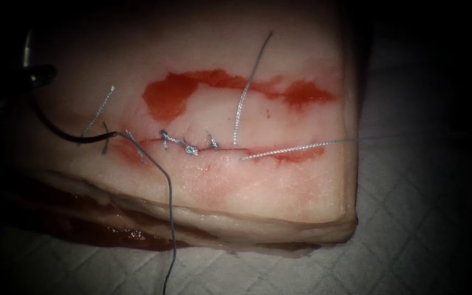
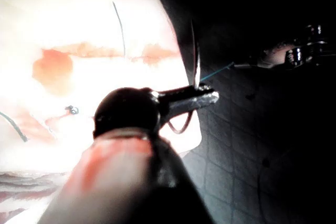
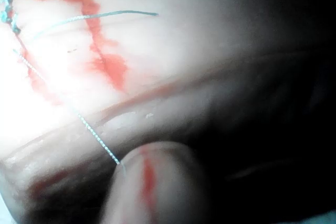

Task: Wound Closure
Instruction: Pull the thread all the way through the tissue, leaving a short tail on the top side of the wound

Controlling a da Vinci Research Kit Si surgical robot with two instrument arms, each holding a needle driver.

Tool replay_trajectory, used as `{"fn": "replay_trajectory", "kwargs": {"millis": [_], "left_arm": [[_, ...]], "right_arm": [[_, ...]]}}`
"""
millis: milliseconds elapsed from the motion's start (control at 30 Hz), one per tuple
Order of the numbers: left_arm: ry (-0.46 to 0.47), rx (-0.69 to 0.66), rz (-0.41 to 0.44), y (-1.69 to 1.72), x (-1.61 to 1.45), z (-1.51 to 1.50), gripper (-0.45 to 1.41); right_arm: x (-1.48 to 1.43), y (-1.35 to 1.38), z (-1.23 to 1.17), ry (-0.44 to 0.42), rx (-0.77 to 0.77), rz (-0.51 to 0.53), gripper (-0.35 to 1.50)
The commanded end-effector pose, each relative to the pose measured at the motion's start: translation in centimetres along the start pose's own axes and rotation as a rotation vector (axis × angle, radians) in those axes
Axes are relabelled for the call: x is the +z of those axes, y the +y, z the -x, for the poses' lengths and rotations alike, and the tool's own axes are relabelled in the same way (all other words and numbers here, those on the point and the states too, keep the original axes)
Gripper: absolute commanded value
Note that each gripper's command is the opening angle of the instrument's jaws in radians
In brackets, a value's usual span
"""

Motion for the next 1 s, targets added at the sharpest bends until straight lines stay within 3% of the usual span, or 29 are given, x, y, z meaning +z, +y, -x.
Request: {"fn": "replay_trajectory", "kwargs": {"millis": [33,567,967,1000], "left_arm": [[0.000,0.001,-0.001,0.06,0.03,-0.02,-0.45],[0.000,0.000,-0.002,0.06,0.03,-0.02,-0.45],[0.005,-0.003,-0.003,0.06,0.01,0.00,-0.45],[0.007,-0.004,-0.006,0.07,0.01,0.00,-0.45]], "right_arm": [[0.10,-0.01,0.03,0.003,0.004,0.004,-0.35],[0.31,-0.15,-0.37,0.047,0.088,0.058,-0.35],[0.27,-0.13,-0.40,0.061,0.110,0.081,-0.35],[0.26,-0.11,-0.38,0.060,0.072,0.083,0.27]]}}
